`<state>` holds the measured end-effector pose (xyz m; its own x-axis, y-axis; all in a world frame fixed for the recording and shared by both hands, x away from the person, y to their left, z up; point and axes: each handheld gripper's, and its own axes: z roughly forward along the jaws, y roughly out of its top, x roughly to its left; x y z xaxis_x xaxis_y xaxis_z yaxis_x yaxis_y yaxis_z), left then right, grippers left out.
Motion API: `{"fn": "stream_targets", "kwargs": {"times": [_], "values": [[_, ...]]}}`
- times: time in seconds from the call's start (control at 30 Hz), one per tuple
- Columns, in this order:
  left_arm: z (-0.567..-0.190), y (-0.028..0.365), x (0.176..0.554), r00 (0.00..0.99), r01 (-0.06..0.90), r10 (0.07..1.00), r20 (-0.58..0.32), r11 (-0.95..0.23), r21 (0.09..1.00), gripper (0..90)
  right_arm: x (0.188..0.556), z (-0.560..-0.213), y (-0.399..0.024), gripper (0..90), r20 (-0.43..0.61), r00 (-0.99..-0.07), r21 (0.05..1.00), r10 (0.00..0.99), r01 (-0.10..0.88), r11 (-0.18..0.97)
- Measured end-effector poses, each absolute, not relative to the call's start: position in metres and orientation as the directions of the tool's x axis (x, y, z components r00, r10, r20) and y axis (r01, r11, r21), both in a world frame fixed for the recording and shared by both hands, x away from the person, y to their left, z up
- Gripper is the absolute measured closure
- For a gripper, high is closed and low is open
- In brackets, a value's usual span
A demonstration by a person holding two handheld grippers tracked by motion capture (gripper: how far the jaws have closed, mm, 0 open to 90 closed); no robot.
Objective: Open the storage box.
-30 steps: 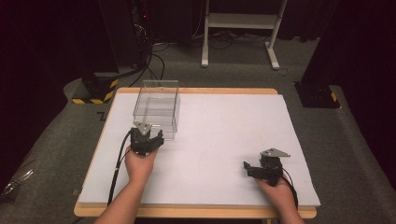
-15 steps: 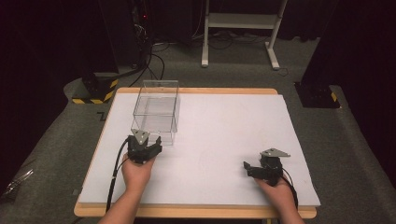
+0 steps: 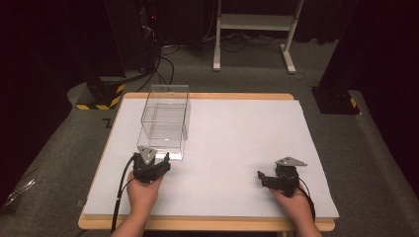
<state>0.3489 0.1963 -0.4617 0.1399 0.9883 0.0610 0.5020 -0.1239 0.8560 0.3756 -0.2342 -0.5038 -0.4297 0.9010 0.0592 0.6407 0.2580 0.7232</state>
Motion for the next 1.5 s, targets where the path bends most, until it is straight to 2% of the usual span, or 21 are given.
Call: {"fn": "stream_targets", "kwargs": {"times": [1.5], "values": [[-0.465, 0.203, 0.308, 0.166, 0.479, 0.984, 0.065, -0.138, 0.867, 32.7, 0.376, -0.504, -0.234, 16.1, 0.058, -0.43, 0.723, 0.901, 0.64, 0.259]]}}
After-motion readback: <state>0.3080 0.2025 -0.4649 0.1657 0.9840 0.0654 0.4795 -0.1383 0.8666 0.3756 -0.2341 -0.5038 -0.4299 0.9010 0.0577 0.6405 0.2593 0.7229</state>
